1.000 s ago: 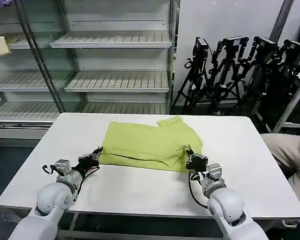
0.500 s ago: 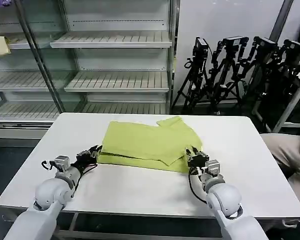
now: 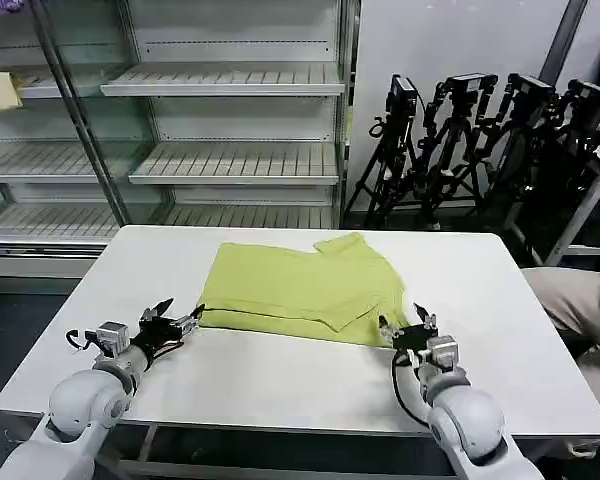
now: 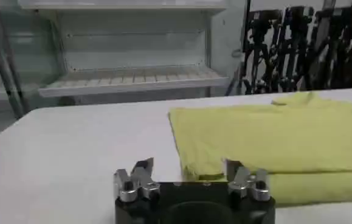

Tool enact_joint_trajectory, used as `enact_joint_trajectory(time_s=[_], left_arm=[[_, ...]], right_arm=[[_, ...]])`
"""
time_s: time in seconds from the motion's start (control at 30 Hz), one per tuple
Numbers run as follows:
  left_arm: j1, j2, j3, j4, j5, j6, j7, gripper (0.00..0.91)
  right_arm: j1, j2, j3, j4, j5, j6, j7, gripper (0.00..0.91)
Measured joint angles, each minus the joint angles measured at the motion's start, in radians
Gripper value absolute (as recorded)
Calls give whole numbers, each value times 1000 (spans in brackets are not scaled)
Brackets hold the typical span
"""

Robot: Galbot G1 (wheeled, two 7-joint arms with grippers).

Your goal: Fold and organize the clothes.

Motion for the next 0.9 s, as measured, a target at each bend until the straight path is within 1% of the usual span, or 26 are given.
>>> enact_joint_trajectory(time_s=[0.13, 0.17, 0.2, 0.23, 0.27, 0.33, 0.53, 0.57, 0.67, 0.9], left_arm=[[15, -5, -1, -6, 5, 27, 3, 907], [17, -6, 0, -6, 4, 31, 5, 907], [19, -7, 1, -6, 4, 36, 6, 564], [19, -9, 3, -6, 4, 40, 5, 564], [19, -12, 6, -6, 3, 43, 5, 10], [16, -17, 12, -3, 3, 51, 2, 20], [3, -14, 37, 9, 8, 67, -1, 10], [4, -14, 40, 11, 9, 69, 0, 20], [7, -17, 47, 14, 15, 71, 1, 10], [13, -8, 54, 18, 26, 72, 14, 20]], right_arm=[[-48, 1, 11, 27, -7, 0, 8, 907], [-58, 1, 14, 33, -9, 0, 10, 635], [-64, 2, 16, 37, -9, 0, 12, 101], [-70, 2, 19, 39, -9, -2, 15, 0], [-75, 3, 21, 40, -9, -4, 16, 0], [-84, 2, 24, 41, -4, -7, 20, 0], [-105, 3, 23, 48, 15, -13, 24, 0], [-106, 2, 23, 48, 18, -14, 24, 0], [-108, 0, 22, 46, 27, -16, 23, 0], [-105, -5, 13, 39, 53, -18, 28, 0]])
